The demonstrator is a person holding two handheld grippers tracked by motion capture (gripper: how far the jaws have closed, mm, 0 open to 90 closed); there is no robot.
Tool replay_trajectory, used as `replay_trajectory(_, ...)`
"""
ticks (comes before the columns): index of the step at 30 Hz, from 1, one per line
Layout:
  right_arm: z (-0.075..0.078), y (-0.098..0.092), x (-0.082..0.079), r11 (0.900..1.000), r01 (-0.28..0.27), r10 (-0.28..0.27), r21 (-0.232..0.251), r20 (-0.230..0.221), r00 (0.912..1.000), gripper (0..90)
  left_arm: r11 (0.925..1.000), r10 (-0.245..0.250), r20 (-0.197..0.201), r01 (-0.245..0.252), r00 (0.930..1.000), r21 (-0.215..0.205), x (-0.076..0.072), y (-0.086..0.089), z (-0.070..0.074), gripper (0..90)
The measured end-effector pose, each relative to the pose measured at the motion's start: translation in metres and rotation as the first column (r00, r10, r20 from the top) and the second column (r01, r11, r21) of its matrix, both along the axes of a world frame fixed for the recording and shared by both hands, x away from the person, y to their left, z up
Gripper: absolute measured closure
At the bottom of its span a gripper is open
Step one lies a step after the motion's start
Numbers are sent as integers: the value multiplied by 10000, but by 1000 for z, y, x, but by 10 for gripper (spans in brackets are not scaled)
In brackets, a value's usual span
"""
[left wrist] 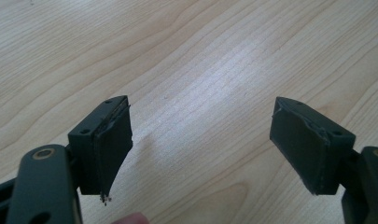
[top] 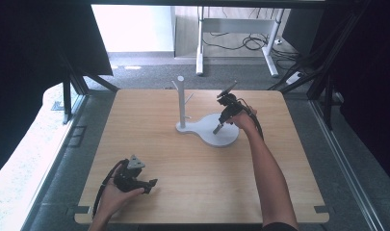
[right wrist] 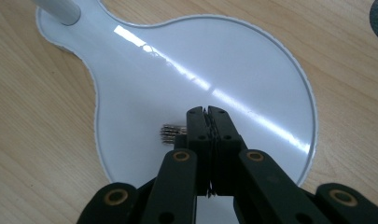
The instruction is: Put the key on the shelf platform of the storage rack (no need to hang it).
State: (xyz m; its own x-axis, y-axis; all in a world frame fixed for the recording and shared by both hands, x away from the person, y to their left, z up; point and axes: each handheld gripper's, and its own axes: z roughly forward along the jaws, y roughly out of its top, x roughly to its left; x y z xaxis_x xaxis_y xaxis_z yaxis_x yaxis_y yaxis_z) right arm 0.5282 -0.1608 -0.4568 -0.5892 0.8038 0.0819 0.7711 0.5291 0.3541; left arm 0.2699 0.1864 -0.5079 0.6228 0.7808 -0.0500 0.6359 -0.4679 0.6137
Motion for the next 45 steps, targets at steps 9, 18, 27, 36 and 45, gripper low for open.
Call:
replay_trajectory(9,-10,-1,3,9999,129,-130,-85,-175,9998,874,10000,-37,-1,37,10000,24,1,0,-1,213)
replay_trajectory(18,-7,0,1,10000,-18,18,-41,58,10000,749,10000,-56,-23,56,10000,50,1,-1,-2,213)
replay_trajectory(27,5,-5,-9,9996,95,-113,270,680,9976,528,9999,-87,-34,88,10000,89,1,-3,-2,212)
replay_trajectory(36,14,-12,-28,9975,-351,285,612,1063,9939,460,9999,-93,-75,94,9999,135,1,-4,-4,212)
replay_trajectory(45,23,-25,-52,9910,-881,733,1004,1420,9871,459,9999,-71,-53,72,10000,133,1,-3,-3,212)
